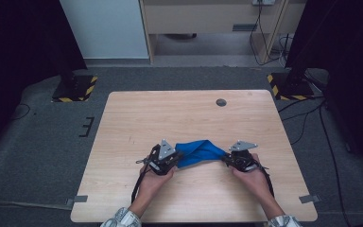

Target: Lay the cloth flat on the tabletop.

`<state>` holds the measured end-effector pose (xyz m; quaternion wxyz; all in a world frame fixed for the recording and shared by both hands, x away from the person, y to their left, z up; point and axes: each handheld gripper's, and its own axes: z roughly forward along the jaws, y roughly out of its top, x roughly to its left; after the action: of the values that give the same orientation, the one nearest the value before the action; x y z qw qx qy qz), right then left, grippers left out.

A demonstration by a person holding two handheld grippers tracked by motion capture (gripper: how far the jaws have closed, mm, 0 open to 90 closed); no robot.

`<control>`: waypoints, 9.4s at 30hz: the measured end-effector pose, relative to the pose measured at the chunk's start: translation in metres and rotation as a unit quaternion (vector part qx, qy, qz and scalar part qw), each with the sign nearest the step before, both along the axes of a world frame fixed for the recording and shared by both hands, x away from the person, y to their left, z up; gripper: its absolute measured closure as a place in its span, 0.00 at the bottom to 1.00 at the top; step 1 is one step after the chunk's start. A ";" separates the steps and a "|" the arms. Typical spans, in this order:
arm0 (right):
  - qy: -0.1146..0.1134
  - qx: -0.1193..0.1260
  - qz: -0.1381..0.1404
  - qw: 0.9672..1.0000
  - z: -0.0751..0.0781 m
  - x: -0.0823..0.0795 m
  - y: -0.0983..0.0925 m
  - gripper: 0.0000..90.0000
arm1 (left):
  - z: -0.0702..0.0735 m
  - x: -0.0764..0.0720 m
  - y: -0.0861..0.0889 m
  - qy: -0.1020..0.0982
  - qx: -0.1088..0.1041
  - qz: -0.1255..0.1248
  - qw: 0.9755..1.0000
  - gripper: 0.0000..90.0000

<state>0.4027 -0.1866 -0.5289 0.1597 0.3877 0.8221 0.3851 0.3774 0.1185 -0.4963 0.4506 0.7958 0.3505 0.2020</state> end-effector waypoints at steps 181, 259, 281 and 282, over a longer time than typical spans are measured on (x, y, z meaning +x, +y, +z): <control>-0.088 0.081 -0.049 0.992 0.084 -0.021 -0.050 0.96 | 0.031 0.031 0.030 -0.010 -0.074 0.045 0.996 0.95; -0.180 0.061 -0.037 0.981 0.184 -0.078 -0.066 0.97 | 0.145 -0.053 0.027 -0.049 -0.081 0.004 0.995 0.95; -0.090 0.016 -0.078 0.993 0.103 0.044 -0.054 0.96 | 0.075 0.088 0.019 0.031 -0.052 0.074 0.995 0.93; -0.088 0.014 -0.080 0.993 0.100 0.048 -0.052 0.96 | 0.073 0.092 0.019 0.032 -0.051 0.077 0.995 0.93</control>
<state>0.4507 -0.2389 -0.4286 0.2566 0.4191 0.7653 0.4157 0.4695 0.1378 -0.4230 0.4621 0.7488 0.4346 0.1920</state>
